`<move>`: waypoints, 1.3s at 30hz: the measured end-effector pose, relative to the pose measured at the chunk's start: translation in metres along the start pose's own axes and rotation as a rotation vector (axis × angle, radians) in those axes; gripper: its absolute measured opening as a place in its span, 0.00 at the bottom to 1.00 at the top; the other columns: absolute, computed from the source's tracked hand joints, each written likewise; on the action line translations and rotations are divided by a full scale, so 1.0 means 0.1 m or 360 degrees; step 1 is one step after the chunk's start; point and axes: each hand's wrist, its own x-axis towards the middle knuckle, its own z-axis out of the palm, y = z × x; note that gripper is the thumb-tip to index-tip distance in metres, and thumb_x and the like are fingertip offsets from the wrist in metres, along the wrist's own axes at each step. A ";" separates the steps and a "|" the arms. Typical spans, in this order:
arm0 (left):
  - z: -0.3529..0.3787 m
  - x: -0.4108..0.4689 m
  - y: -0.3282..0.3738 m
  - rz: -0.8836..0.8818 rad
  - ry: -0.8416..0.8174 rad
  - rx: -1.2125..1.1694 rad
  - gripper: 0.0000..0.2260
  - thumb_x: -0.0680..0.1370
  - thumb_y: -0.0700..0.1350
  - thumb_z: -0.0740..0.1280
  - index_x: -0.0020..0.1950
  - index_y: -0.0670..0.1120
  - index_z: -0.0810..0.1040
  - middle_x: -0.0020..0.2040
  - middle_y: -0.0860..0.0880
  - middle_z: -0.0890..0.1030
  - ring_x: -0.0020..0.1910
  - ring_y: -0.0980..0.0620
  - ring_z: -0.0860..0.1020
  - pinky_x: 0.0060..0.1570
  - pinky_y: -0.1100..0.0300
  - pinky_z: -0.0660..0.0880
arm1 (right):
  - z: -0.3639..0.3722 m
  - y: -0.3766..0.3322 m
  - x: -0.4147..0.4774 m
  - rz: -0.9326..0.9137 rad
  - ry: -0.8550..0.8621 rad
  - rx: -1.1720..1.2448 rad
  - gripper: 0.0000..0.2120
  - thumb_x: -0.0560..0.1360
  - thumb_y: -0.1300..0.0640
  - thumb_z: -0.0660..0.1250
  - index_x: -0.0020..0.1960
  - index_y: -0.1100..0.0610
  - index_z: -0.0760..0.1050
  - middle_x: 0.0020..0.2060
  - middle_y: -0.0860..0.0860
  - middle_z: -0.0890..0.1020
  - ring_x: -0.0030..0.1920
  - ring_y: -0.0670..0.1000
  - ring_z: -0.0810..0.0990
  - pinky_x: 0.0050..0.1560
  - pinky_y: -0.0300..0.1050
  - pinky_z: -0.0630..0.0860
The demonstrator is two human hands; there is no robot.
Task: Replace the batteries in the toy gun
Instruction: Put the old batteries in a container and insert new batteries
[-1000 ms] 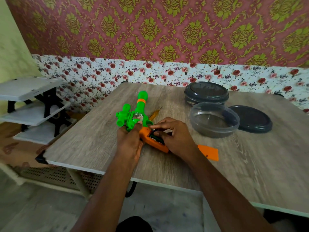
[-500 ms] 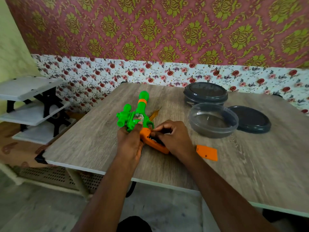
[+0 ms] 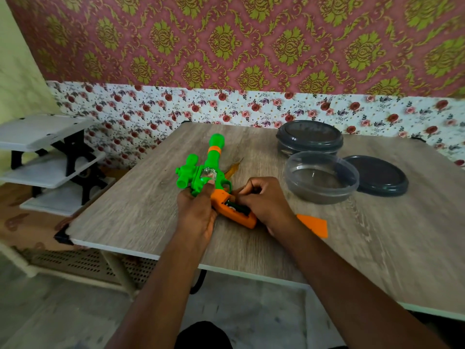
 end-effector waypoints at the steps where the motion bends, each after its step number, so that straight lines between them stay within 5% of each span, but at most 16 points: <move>1: 0.00 0.00 0.00 -0.0002 -0.0005 0.0007 0.16 0.82 0.34 0.65 0.69 0.33 0.74 0.62 0.33 0.81 0.53 0.36 0.84 0.55 0.35 0.81 | 0.00 -0.02 0.00 0.0031 0.0004 0.0004 0.16 0.68 0.70 0.76 0.29 0.55 0.78 0.39 0.62 0.86 0.46 0.63 0.86 0.50 0.61 0.84; 3: 0.00 0.00 0.00 0.0002 -0.0011 0.0020 0.16 0.82 0.34 0.66 0.69 0.34 0.74 0.61 0.33 0.82 0.47 0.39 0.85 0.51 0.38 0.82 | 0.02 -0.03 -0.01 0.0084 0.0026 0.0000 0.15 0.68 0.72 0.74 0.29 0.56 0.79 0.39 0.63 0.86 0.46 0.61 0.86 0.50 0.60 0.83; 7: 0.00 0.02 -0.01 -0.0005 0.0010 -0.0006 0.16 0.82 0.34 0.65 0.69 0.34 0.74 0.61 0.32 0.81 0.57 0.31 0.82 0.58 0.32 0.78 | 0.02 -0.02 0.03 0.0151 0.0056 -0.0118 0.13 0.68 0.68 0.75 0.30 0.55 0.80 0.36 0.57 0.86 0.43 0.56 0.87 0.46 0.57 0.85; 12: -0.01 0.01 0.00 -0.0004 0.0019 -0.0032 0.16 0.82 0.34 0.66 0.69 0.34 0.74 0.62 0.32 0.81 0.54 0.34 0.84 0.52 0.38 0.82 | -0.13 -0.20 0.07 0.0010 -0.0153 -0.0377 0.07 0.69 0.59 0.81 0.36 0.54 0.84 0.33 0.50 0.85 0.35 0.43 0.82 0.37 0.37 0.78; 17: 0.00 0.01 0.01 -0.0027 -0.0015 -0.0090 0.17 0.82 0.33 0.65 0.71 0.36 0.73 0.61 0.35 0.82 0.40 0.47 0.86 0.33 0.51 0.83 | -0.56 -0.26 -0.11 -0.0313 -0.0022 -0.0692 0.02 0.75 0.61 0.75 0.44 0.56 0.86 0.40 0.47 0.87 0.42 0.40 0.84 0.45 0.32 0.77; 21: -0.01 0.01 -0.01 -0.0008 -0.0025 -0.0076 0.18 0.81 0.34 0.66 0.71 0.37 0.73 0.62 0.36 0.81 0.52 0.40 0.85 0.42 0.45 0.85 | -0.91 -0.14 -0.40 -0.0394 0.0043 -0.0833 0.05 0.76 0.61 0.74 0.48 0.52 0.86 0.43 0.42 0.87 0.47 0.39 0.84 0.53 0.32 0.78; 24: -0.02 0.01 -0.02 0.0020 -0.0041 -0.0036 0.16 0.81 0.34 0.67 0.68 0.38 0.75 0.57 0.40 0.84 0.46 0.47 0.85 0.41 0.47 0.85 | -1.09 -0.09 -0.67 -0.0428 0.0121 -0.0879 0.05 0.74 0.61 0.76 0.48 0.53 0.86 0.44 0.42 0.86 0.50 0.38 0.83 0.52 0.25 0.75; 27: -0.02 0.00 -0.01 0.0025 -0.0052 0.0004 0.11 0.81 0.33 0.67 0.62 0.41 0.78 0.53 0.43 0.84 0.42 0.52 0.86 0.37 0.52 0.85 | -1.19 0.02 -0.79 -0.0409 0.0129 -0.1006 0.04 0.72 0.58 0.78 0.47 0.53 0.87 0.44 0.45 0.87 0.47 0.42 0.83 0.51 0.32 0.78; 30: -0.02 -0.02 0.00 0.0013 -0.0035 0.0021 0.16 0.81 0.34 0.67 0.69 0.38 0.75 0.62 0.37 0.82 0.55 0.41 0.84 0.44 0.47 0.85 | -1.21 0.17 -0.83 -0.0165 0.0097 -0.1155 0.13 0.74 0.53 0.76 0.58 0.47 0.85 0.54 0.48 0.86 0.56 0.47 0.82 0.63 0.44 0.77; 35: -0.01 -0.05 0.01 0.0044 -0.0057 0.0020 0.17 0.81 0.34 0.66 0.71 0.38 0.74 0.56 0.41 0.84 0.42 0.49 0.86 0.33 0.52 0.83 | -1.21 0.17 -0.82 -0.0185 0.0195 -0.1127 0.14 0.75 0.61 0.75 0.60 0.53 0.84 0.57 0.52 0.86 0.59 0.53 0.82 0.60 0.38 0.70; 39: -0.02 -0.04 0.00 0.0029 -0.0043 0.0040 0.16 0.81 0.35 0.67 0.70 0.39 0.75 0.63 0.37 0.82 0.59 0.39 0.83 0.47 0.44 0.84 | -1.20 0.13 -0.81 -0.0330 0.0245 -0.1092 0.19 0.68 0.64 0.80 0.57 0.56 0.84 0.55 0.53 0.85 0.55 0.52 0.82 0.56 0.38 0.70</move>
